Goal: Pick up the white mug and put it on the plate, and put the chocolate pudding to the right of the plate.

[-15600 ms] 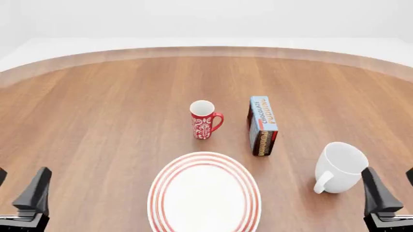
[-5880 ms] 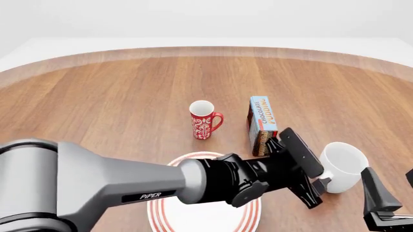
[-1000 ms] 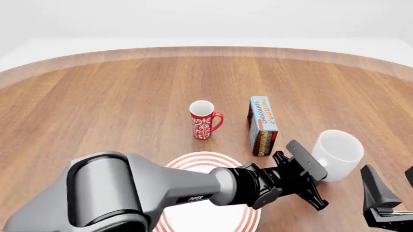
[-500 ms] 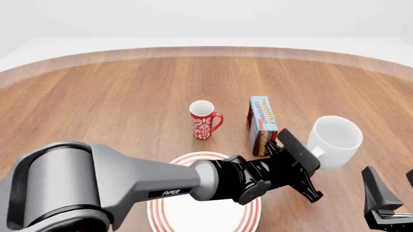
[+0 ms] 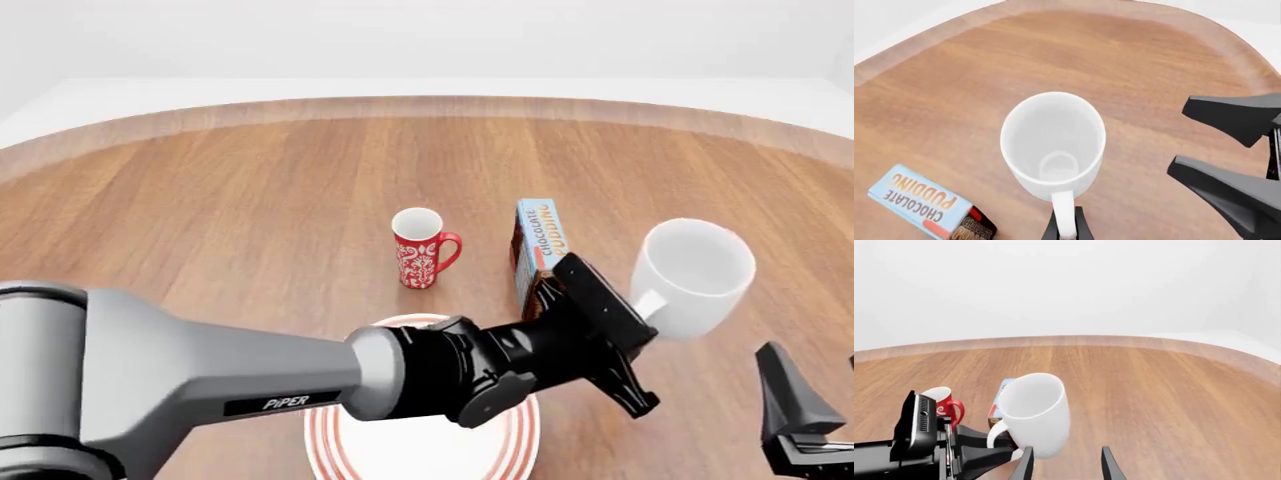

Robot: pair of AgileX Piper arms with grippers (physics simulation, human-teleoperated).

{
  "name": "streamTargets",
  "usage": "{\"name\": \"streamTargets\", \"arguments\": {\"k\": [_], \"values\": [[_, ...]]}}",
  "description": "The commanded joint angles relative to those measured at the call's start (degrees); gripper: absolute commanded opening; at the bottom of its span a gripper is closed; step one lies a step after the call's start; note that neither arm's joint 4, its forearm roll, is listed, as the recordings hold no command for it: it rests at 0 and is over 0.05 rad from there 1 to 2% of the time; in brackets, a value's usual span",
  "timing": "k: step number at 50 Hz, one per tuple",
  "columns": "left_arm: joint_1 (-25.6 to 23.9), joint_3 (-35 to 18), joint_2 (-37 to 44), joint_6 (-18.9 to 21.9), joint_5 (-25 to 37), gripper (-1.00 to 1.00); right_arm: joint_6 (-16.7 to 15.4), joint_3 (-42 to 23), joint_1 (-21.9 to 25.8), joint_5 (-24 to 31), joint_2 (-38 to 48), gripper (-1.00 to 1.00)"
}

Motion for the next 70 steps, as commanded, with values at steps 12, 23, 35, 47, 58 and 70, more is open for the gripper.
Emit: {"name": "streamTargets", "arguments": {"k": [12,23,35,47,58,70], "values": [[1.0,7.2,-8.0,1.9,-2.1,-1.00,0.3,1.3,-14.1,-3.1,0.1,1.00],[1.0,10.8,-11.3,2.5,-2.9,-1.00,0.2,1.3,-14.0,-3.3,0.2,1.00],[1.3,14.9,-14.8,2.6,-4.1,-1.00,0.1,1.3,-14.1,-3.3,0.1,1.00],[1.9,18.0,-18.5,3.1,-3.8,-1.00,0.0,1.3,-14.1,-3.3,0.1,1.00],[2.7,22.4,-21.7,2.6,-5.1,-1.00,-0.4,1.4,-3.1,-2.7,0.6,1.00],[3.8,26.8,-24.8,1.7,-6.8,-1.00,-0.1,2.0,-2.5,-2.9,0.4,1.00]]}}
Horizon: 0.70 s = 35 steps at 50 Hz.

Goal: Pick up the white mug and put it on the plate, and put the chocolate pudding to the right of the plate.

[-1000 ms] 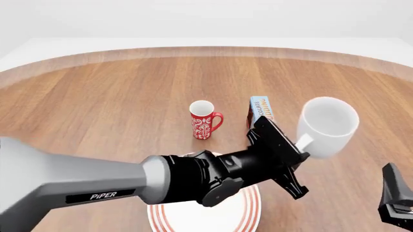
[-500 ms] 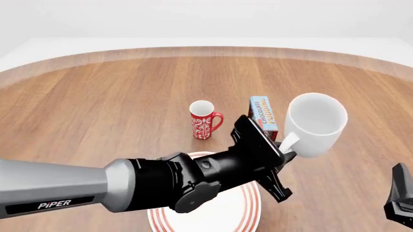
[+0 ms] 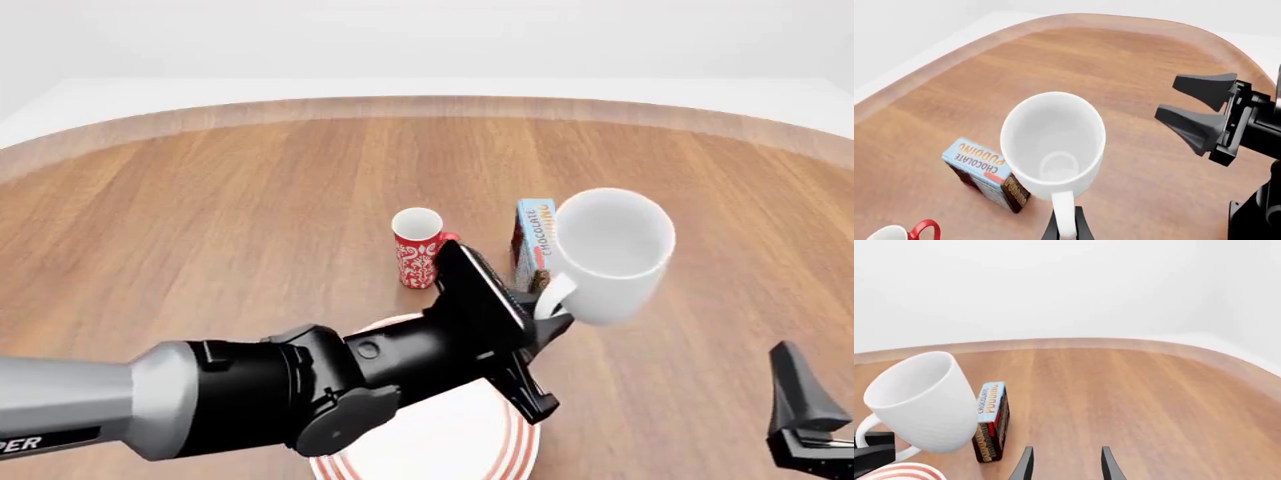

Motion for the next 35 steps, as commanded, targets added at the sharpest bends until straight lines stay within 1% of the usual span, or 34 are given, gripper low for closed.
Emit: {"name": "streamTargets", "arguments": {"k": [1,22,35], "values": [[0.9,4.0,-3.2,-0.4,-1.5,-1.00,0.6,0.3,2.1,0.1,-0.1,1.00],[2.8,8.8,-8.2,-0.5,-1.0,-1.00,0.4,0.2,2.4,0.0,0.3,1.00],[4.4,12.8,-10.3,-2.0,-2.3,-1.00,0.2,0.2,2.5,-0.3,0.5,1.00]]}}
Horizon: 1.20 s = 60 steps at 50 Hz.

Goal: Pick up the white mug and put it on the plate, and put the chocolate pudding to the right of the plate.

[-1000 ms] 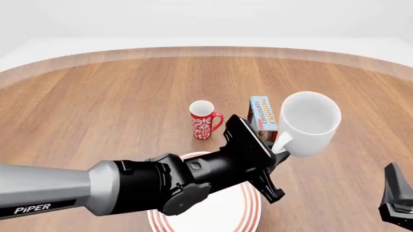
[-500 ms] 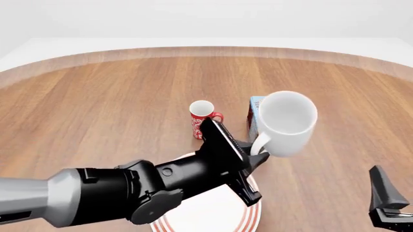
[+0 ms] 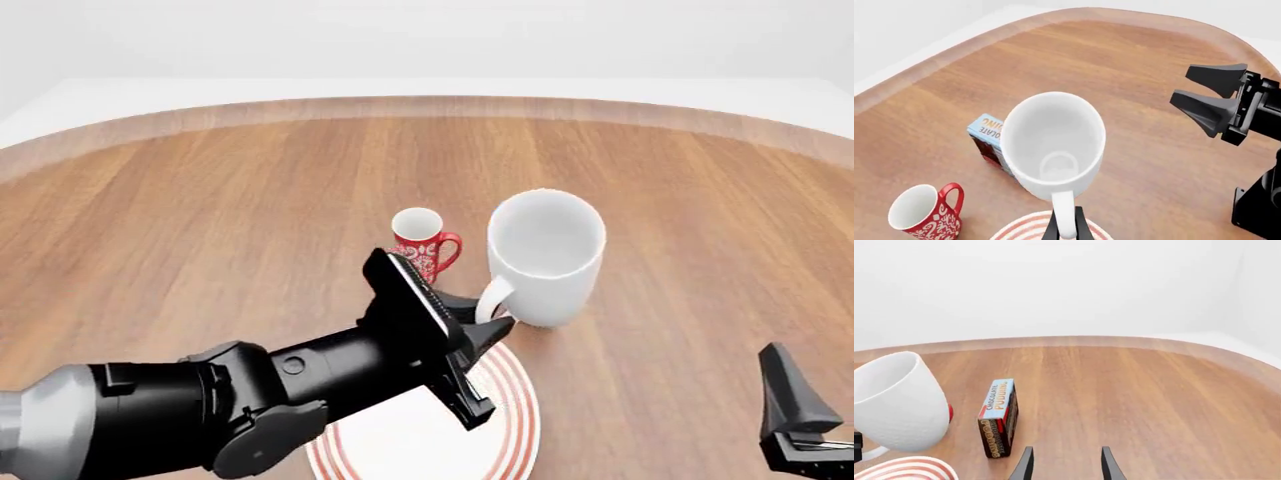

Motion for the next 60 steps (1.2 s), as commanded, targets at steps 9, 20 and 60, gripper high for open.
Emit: {"name": "streamTargets", "arguments": {"k": [9,20,60], "values": [[2.5,5.7,-3.7,-1.7,-2.2,-1.00,-0.2,0.0,0.2,-0.3,0.3,1.00],[4.5,10.1,-6.8,-3.2,-4.1,-1.00,-0.3,0.0,0.2,-0.4,0.3,1.00],[10.0,23.2,-11.1,-8.8,-12.0,-1.00,-0.5,-0.1,0.4,0.2,-0.4,1.00]]}}
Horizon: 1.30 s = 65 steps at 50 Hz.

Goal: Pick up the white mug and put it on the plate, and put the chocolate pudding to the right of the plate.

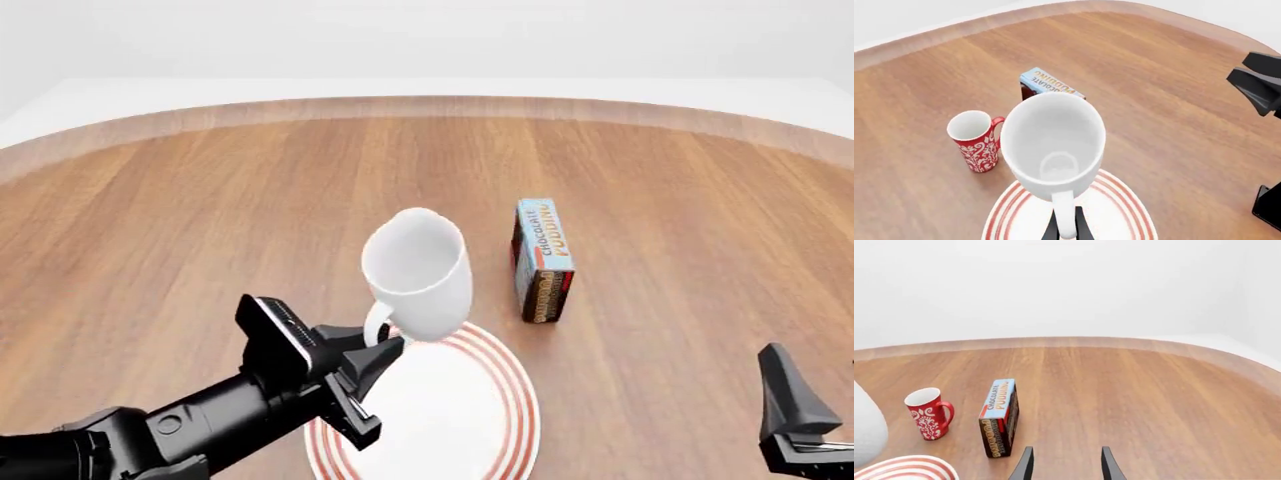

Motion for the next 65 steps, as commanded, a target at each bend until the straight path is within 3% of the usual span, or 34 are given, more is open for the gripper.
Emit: {"name": "streamTargets", "arguments": {"k": [1,22,34,65], "values": [[1.4,3.3,-0.8,-1.4,-2.2,-1.00,0.0,0.0,0.1,-0.1,0.1,1.00],[2.6,6.6,-1.5,-3.4,-4.9,-1.00,0.0,0.0,0.1,-0.1,0.0,1.00],[1.3,7.8,2.8,-5.9,-8.5,-1.00,0.0,0.0,0.1,-0.1,0.0,1.00],[1.0,9.3,6.7,-8.5,-9.4,-1.00,-0.1,0.0,0.2,0.0,-0.2,1.00]]}}
